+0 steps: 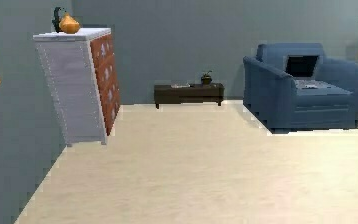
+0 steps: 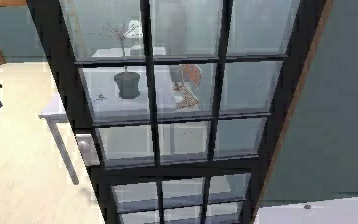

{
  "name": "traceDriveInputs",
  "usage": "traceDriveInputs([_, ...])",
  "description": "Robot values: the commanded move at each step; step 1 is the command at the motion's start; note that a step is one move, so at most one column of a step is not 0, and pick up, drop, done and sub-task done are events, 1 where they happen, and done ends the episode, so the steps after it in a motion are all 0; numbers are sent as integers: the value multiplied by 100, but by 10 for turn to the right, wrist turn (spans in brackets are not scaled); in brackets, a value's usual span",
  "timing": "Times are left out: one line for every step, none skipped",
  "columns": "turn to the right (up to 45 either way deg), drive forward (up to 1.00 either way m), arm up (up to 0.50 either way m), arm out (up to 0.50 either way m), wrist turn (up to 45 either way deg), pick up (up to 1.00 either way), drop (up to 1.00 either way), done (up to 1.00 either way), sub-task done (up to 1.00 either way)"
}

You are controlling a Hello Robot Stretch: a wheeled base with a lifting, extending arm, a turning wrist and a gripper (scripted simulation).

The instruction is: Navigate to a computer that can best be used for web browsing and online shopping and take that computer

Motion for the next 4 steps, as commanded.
traceDriveInputs([0,55,0,0,0,0,0,0,0])
traceDriveInputs([390,0,0,0,0,0,0,0,0])
traceDriveInputs([0,100,0,0,0,0,0,0,0])
traceDriveInputs([60,0,0,0,0,0,0,0,0])
